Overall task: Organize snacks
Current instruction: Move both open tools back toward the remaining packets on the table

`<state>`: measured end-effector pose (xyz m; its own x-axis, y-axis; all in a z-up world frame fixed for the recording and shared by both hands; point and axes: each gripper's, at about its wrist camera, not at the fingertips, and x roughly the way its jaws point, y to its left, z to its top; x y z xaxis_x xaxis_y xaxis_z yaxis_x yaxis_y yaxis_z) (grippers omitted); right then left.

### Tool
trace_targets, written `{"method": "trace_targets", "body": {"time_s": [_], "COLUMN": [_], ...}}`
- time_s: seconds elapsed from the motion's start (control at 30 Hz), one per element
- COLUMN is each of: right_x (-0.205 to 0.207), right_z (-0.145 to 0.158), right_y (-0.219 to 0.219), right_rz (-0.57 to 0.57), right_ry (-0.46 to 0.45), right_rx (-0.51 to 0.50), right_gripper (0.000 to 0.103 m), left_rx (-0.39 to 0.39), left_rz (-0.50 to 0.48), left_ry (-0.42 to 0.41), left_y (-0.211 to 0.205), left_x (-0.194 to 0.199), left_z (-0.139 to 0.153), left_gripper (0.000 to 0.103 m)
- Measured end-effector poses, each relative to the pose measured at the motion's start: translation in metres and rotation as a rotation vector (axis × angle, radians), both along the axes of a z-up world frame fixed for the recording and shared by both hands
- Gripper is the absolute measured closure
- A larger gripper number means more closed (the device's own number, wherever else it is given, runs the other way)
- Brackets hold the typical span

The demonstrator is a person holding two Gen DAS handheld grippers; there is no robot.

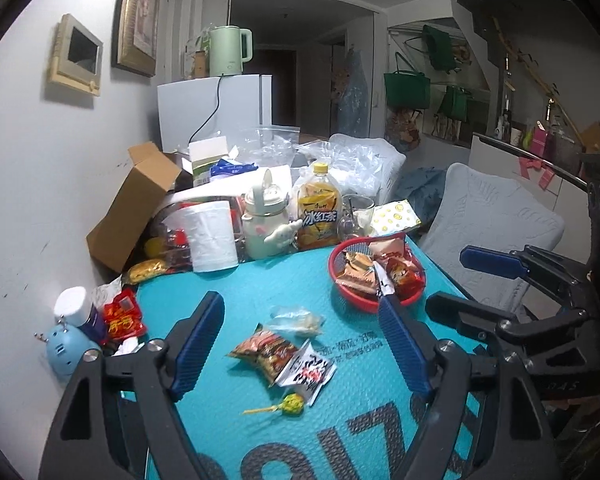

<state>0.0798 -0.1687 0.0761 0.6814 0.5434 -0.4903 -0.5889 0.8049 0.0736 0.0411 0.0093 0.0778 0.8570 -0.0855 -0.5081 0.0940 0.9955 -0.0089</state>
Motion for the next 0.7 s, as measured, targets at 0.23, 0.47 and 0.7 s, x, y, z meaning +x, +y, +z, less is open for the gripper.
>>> {"method": "trace_targets", "body": {"time_s": [0.23,0.47,0.7], "right_x": [-0.011,-0.005,0.005], "right_z": [-0.013,-0.041,-0.072], "right_y": [0.02,0.037,0.049], "right_rz": [0.037,0.06,0.08], "right_ry": [0.023,0.099,0.165], "right_rx": [0.009,0.003,-0.006], "right_gripper": [0.02,0.019,0.019], "left_rx": [0.001,-0.01,-0.044], "left_rz": [0.033,0.063,0.086], "left_ry": [0.031,0.089,0.161], "left_y": [0.018,0.035,0.046], "left_x": [-0.014,-0.017,-0.01], "left_z": [-0.014,-0.043,-0.076], "left_gripper": [0.024,0.024,0.024]}}
